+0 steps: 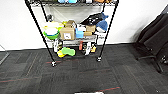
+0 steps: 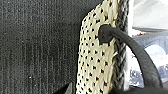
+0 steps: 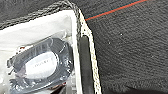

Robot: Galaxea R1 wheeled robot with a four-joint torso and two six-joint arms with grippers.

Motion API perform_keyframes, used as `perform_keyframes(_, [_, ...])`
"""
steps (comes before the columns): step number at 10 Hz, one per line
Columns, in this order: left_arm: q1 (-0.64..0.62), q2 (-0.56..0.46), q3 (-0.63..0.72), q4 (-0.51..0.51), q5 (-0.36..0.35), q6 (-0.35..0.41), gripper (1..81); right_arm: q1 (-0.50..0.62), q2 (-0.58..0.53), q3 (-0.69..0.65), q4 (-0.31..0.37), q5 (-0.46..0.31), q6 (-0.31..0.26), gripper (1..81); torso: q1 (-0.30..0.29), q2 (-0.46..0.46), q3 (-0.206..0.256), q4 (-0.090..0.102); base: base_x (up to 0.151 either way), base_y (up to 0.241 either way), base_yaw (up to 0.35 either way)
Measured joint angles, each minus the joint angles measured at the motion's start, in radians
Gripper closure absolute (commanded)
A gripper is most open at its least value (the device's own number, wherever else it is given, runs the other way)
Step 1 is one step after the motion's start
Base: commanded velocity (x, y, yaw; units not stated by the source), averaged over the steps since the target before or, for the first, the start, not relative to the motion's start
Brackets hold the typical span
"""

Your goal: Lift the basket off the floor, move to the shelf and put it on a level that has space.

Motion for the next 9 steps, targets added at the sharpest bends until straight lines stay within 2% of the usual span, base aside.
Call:
perform_keyframes(5, [0.002,0.002,0.002,0.0,-0.012,0.0,1.0,0.0,0.02,-0.003,0.004,0.063,0.018,1.0,0.004,-0.004,0.0,0.0,0.0,0.0,0.0])
perform_keyframes(9, [0.002,0.008,0.014,-0.015,-0.012,0.0,1.0,-0.03,0.019,0.0,0.01,0.125,0.127,1.0,0.004,-0.004,0.0,0.0,0.0,0.0,0.0])
